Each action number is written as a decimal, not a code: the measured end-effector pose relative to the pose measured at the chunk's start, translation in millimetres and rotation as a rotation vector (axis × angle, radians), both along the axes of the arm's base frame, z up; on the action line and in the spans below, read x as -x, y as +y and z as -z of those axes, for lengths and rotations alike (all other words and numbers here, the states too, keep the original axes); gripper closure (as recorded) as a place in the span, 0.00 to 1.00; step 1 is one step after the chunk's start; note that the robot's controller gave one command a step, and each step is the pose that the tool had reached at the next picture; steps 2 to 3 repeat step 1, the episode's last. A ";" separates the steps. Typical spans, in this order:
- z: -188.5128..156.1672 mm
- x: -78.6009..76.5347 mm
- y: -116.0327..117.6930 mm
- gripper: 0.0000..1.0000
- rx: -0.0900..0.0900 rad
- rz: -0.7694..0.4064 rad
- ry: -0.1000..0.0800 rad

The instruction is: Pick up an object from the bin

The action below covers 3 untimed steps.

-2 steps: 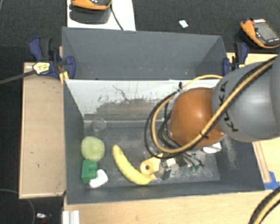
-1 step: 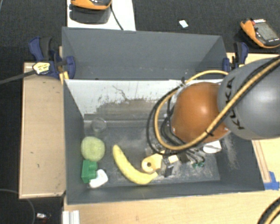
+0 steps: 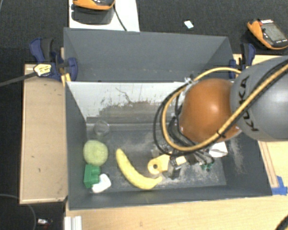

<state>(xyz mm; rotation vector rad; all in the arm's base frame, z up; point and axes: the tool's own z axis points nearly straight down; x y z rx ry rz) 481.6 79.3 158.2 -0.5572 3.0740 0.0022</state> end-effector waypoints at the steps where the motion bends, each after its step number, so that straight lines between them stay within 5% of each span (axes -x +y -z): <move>1: -27.1 -0.6 0.1 1.00 0.000 0.002 -0.002; 3: -27.1 -0.6 0.1 1.00 0.000 0.002 -0.002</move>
Offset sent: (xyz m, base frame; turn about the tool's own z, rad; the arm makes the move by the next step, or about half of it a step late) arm 0.0002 0.0001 0.0280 0.0008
